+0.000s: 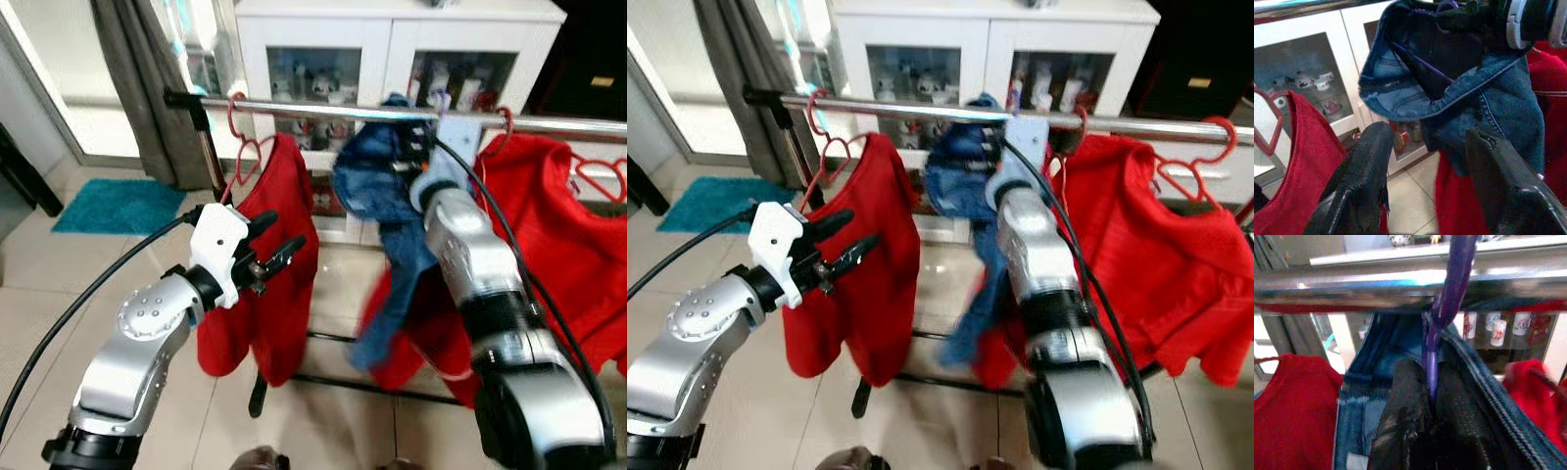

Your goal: Hang hanger

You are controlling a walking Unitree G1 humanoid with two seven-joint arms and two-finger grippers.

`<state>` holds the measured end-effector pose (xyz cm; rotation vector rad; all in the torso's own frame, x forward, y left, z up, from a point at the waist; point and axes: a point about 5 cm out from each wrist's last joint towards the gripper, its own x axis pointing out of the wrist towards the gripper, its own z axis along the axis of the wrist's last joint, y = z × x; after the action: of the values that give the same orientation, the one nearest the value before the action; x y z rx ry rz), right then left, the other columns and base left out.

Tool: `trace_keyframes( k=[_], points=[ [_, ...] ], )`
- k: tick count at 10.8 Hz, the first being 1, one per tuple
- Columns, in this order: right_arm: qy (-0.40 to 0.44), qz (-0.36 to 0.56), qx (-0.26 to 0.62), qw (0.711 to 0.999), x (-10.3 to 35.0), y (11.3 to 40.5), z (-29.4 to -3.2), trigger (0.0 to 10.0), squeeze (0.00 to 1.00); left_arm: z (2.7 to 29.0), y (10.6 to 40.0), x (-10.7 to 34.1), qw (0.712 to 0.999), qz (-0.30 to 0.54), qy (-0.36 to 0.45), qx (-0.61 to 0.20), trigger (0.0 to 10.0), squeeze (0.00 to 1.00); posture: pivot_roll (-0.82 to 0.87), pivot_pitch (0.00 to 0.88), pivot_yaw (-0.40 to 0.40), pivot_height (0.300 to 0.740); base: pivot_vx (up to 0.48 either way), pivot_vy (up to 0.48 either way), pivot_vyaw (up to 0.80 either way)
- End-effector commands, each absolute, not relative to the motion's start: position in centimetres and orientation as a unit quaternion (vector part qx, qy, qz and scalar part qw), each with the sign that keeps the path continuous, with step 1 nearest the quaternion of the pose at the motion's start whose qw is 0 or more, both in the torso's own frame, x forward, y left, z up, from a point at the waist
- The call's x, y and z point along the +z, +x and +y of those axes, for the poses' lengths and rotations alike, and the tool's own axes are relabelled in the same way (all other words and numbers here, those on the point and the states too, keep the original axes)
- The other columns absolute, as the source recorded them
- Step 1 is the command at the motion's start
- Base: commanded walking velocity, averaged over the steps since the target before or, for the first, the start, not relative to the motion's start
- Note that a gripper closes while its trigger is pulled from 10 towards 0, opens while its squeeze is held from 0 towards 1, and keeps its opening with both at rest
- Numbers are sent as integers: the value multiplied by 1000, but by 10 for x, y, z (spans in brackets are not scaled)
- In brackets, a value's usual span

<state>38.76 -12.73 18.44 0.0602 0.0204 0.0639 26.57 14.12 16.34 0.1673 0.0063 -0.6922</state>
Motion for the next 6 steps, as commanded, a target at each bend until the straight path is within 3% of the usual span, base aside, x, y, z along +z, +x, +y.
trace_keyframes(
  k=[1,6],
  points=[
    [15,-22,42,999,204,396,-125,10000,0,143,265,168,936,1,88,-342,10000,0,83,56,58,723,0,0,0],
    [-54,74,49,995,199,413,-114,10000,0,143,260,167,930,18,100,-353,10000,0,89,77,38,723,0,0,0]
  ],
)
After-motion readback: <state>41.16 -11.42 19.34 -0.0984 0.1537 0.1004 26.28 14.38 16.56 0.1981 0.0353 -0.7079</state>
